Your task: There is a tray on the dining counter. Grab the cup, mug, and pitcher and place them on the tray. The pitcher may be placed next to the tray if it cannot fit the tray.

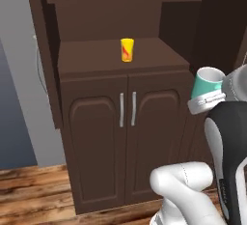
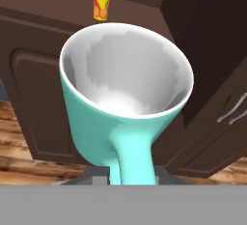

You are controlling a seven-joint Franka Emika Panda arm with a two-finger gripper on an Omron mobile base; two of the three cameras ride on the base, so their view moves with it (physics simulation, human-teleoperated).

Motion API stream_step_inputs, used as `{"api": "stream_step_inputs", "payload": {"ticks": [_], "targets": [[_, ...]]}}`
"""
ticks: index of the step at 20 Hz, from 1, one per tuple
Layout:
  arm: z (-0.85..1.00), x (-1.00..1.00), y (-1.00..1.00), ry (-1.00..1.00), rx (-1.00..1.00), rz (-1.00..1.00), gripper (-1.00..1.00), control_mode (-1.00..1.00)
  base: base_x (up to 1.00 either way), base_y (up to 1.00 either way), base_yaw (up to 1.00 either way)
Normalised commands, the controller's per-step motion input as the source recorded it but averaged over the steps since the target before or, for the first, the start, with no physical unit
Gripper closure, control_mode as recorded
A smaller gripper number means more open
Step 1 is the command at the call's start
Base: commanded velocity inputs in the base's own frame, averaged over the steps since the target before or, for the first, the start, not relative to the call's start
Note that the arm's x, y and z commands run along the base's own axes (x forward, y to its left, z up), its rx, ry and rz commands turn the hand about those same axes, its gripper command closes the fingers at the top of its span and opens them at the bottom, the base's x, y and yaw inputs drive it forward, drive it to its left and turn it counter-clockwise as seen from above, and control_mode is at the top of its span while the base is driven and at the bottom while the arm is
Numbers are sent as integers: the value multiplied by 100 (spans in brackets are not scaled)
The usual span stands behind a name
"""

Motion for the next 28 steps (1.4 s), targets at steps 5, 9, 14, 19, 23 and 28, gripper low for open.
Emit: {"api": "stream_step_inputs", "payload": {"ticks": [5, 9, 14, 19, 23, 28], "targets": [[0, 0, 0, 0, 0, 0, 100, 100, -100, 75, -5], [0, 0, 0, 0, 0, 0, 100, 100, -100, 49, -7], [0, 0, 0, 0, 0, 0, 100, 100, -21, 5, -87], [0, 0, 0, 0, 0, 0, 100, 100, 0, 0, -100], [0, 0, 0, 0, 0, 0, 100, 100, -2, 0, -99], [0, 0, 0, 0, 0, 0, 100, 100, 0, 0, -99]]}}
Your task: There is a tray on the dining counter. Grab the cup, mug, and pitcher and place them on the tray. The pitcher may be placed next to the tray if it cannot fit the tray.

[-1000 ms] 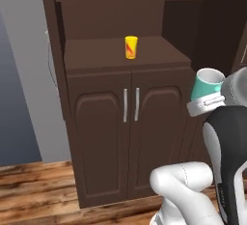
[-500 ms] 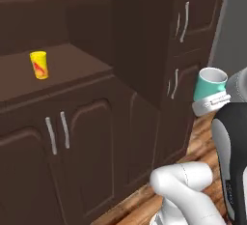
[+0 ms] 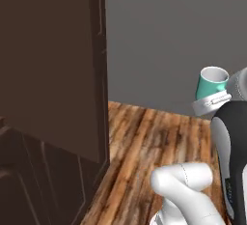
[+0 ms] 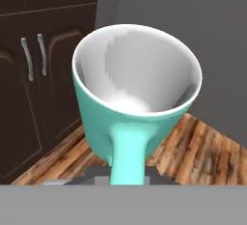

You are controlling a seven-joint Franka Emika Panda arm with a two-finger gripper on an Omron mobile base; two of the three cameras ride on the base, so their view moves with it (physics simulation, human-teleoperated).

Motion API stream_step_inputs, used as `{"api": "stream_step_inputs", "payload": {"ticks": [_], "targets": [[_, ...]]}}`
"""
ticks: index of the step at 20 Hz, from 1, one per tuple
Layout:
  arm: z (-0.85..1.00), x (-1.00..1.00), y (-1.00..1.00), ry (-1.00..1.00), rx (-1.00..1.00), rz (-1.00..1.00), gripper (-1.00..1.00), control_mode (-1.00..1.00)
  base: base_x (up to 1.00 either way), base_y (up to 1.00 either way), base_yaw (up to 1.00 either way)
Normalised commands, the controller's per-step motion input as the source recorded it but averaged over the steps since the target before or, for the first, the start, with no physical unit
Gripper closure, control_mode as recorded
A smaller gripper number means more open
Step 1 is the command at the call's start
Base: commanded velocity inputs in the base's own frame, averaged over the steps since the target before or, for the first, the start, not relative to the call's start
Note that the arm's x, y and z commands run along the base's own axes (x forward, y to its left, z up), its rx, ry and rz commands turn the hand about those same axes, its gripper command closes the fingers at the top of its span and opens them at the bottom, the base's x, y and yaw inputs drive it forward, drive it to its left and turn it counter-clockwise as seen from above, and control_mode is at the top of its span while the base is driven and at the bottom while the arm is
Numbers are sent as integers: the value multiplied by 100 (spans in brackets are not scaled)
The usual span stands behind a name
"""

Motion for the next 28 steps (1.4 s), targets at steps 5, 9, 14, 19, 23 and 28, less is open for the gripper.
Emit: {"api": "stream_step_inputs", "payload": {"ticks": [5, 9, 14, 19, 23, 28], "targets": [[0, 0, 0, 0, 0, 0, 100, 100, -23, -1, -87], [0, 0, 0, 0, 0, 0, 100, 100, -50, -3, -69], [0, 0, 0, 0, 0, 0, 100, 100, -62, -6, -69], [0, 0, 0, 0, 0, 0, 100, 100, -53, -15, -76], [0, 0, 0, 0, 0, 0, 100, 100, -43, -57, -66], [0, 0, 0, 0, 0, 0, 100, 100, -56, -34, -67]]}}
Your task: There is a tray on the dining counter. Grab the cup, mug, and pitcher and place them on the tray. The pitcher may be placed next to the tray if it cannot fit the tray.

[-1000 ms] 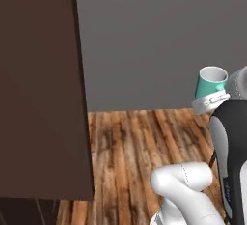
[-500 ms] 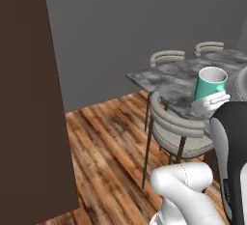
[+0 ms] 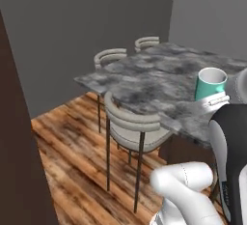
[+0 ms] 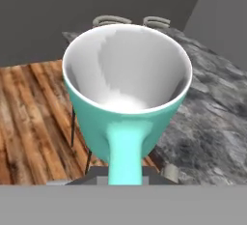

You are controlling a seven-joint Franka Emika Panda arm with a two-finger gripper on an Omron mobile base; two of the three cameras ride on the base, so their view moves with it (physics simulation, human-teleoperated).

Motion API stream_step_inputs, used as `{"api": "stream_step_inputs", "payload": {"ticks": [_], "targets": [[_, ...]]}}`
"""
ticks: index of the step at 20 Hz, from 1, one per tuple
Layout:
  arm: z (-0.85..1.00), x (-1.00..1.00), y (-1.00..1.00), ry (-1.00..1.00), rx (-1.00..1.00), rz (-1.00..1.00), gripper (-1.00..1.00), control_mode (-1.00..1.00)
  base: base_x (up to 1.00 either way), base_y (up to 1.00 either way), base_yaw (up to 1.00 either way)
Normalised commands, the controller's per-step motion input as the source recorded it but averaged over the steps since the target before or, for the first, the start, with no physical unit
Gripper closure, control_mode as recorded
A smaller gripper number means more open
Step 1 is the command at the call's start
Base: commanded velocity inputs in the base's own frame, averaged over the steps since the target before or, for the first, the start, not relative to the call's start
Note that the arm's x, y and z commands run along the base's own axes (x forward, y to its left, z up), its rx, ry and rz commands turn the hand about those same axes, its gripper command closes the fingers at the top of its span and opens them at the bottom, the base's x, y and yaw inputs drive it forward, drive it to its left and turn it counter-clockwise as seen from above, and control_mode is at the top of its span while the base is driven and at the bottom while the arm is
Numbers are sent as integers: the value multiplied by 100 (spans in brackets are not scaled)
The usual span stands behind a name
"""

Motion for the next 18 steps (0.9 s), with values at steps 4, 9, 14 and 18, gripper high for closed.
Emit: {"api": "stream_step_inputs", "payload": {"ticks": [4, 9, 14, 18], "targets": [[0, 0, 0, 0, 0, 0, 100, 100, -42, -28, -75], [0, 0, 0, 0, 0, 0, 100, 100, -37, -19, -78], [0, 0, 0, 0, 0, 0, 100, 100, -53, -79, -54], [0, 0, 0, 0, 0, 0, 100, 100, -71, -79, -46]]}}
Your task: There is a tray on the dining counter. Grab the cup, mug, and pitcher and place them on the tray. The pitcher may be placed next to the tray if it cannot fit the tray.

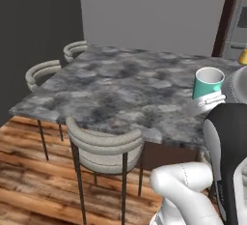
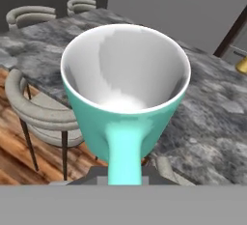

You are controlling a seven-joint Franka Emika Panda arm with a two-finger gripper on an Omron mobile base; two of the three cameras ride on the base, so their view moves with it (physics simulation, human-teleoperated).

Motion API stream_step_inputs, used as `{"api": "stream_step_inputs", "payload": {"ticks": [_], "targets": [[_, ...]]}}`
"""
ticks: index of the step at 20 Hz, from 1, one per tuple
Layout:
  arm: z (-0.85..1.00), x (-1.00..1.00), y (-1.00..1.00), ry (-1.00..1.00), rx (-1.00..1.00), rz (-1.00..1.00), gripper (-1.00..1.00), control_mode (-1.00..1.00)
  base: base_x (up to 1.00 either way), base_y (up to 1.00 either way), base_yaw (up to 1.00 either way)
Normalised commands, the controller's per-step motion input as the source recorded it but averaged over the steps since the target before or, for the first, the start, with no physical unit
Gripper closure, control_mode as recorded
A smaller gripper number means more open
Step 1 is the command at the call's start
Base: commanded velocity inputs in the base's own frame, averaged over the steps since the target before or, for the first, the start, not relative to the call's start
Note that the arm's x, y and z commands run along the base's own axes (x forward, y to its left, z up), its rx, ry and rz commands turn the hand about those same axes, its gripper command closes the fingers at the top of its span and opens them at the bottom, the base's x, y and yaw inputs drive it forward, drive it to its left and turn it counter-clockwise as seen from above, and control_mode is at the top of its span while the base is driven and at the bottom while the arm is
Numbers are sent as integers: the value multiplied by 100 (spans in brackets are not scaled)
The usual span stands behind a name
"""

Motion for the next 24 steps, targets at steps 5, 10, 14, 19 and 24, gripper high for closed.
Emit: {"api": "stream_step_inputs", "payload": {"ticks": [5, 10, 14, 19, 24], "targets": [[0, 0, 0, 0, 0, 0, 100, 100, -89, -58, -50], [0, 0, 0, 0, 0, 0, 100, 100, -59, -93, -47], [0, 0, 0, 0, 0, 0, 100, 100, -14, -49, -71], [0, 0, 0, 0, 0, 0, 100, 100, 0, 0, -97], [0, 0, 0, 0, 0, 0, 100, 100, -59, -74, -32]]}}
